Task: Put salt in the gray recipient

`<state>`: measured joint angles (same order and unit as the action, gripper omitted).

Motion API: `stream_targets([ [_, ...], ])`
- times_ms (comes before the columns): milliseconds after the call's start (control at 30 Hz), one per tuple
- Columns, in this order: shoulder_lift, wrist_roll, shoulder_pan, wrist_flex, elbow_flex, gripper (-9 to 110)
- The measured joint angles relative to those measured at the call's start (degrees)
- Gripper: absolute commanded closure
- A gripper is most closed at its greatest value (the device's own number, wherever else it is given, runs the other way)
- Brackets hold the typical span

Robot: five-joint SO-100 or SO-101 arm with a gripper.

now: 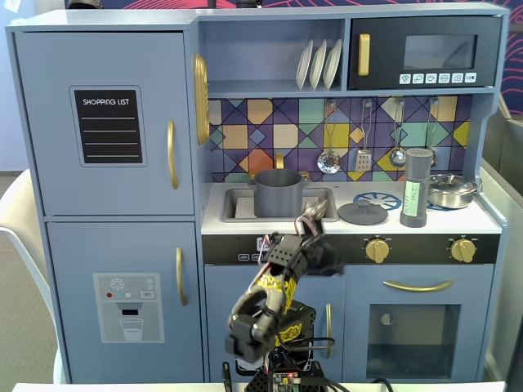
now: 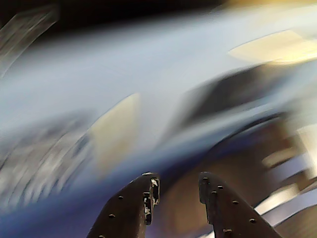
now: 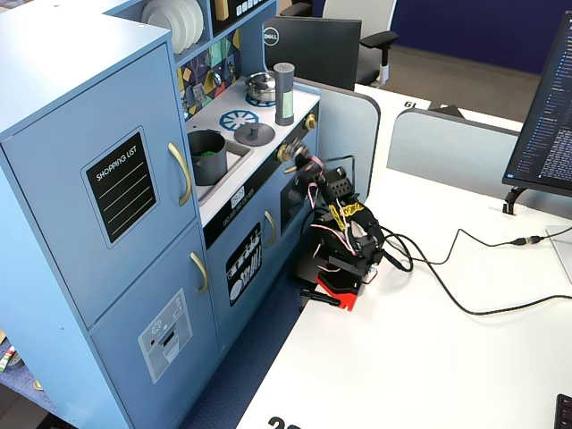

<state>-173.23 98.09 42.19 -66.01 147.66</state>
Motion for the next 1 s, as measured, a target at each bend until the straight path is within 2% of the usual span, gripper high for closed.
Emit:
stream_targets([
  [133, 7.8, -4.0, 6.0, 9.9, -7.6, 101],
  [267, 17.9, -5.1, 8.4, 29.5, -9.8, 101],
  [333, 23.5, -5.1, 9.4, 40.4, -11.2, 97],
  [400, 28.9, -6.0, 10.4, 47.3, -13.9, 86],
  [533, 35.6, -8.3, 10.6, 55.3, -18.4, 62],
  [600, 38.2, -9.3, 11.1, 60.6, -18.5, 55],
  [800, 45.4, -10.8, 12.3, 69.6, -20.8, 41],
  [1000, 51.8, -11.0, 12.9, 71.0, -25.2, 37],
])
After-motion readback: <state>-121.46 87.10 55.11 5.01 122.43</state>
